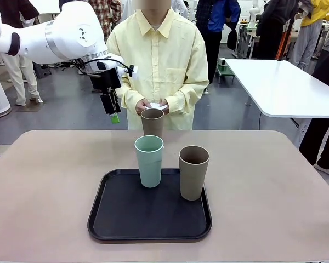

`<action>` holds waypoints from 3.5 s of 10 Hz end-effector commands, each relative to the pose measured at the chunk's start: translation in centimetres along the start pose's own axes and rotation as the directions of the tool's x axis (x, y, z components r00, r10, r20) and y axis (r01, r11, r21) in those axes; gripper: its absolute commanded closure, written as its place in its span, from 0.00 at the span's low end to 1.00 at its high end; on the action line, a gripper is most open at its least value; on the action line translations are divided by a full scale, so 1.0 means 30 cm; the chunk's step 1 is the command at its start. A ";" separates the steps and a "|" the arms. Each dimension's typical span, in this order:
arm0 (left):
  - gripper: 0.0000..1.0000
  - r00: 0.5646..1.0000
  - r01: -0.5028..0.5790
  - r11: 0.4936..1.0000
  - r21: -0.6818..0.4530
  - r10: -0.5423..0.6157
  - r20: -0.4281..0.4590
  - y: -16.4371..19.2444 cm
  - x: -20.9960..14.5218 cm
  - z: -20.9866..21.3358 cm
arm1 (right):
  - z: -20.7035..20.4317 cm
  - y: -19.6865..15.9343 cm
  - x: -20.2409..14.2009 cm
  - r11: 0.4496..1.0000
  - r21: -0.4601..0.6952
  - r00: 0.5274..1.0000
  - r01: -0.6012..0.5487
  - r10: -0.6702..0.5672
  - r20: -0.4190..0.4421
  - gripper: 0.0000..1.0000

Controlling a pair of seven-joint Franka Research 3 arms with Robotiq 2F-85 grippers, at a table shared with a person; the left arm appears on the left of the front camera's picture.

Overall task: Place coasters on the table and set cups on them.
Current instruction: Take one Reusable plastic cup from the Flat Tray and place it on a coaster set by the human.

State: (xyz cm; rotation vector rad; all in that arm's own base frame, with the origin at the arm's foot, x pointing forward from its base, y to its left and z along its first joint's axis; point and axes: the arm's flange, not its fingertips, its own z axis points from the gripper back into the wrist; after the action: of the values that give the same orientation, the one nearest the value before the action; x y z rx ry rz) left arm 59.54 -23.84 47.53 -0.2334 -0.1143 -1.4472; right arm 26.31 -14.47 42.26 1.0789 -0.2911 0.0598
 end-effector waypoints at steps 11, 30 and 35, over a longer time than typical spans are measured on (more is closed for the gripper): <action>0.00 0.652 -0.745 0.638 0.196 0.758 0.012 -0.373 -0.247 0.047 | 0.003 -0.002 0.003 1.000 0.017 1.000 -0.008 0.008 0.011 0.00; 0.00 0.108 -0.328 0.547 -0.770 0.831 0.545 -0.612 -1.511 -0.038 | 0.003 -0.002 0.003 1.000 0.017 1.000 -0.008 0.008 0.011 0.00; 0.00 0.086 -0.436 0.431 -0.790 0.894 0.441 -0.615 -1.511 -0.036 | 0.003 -0.002 0.003 1.000 0.017 1.000 -0.008 0.008 0.011 0.00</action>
State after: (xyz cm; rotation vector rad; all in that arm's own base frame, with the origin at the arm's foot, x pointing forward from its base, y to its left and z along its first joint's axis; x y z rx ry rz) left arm 36.36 18.45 37.79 -1.3001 -0.4182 -0.1673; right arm 26.22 -14.57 42.29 1.0788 -0.2913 0.0567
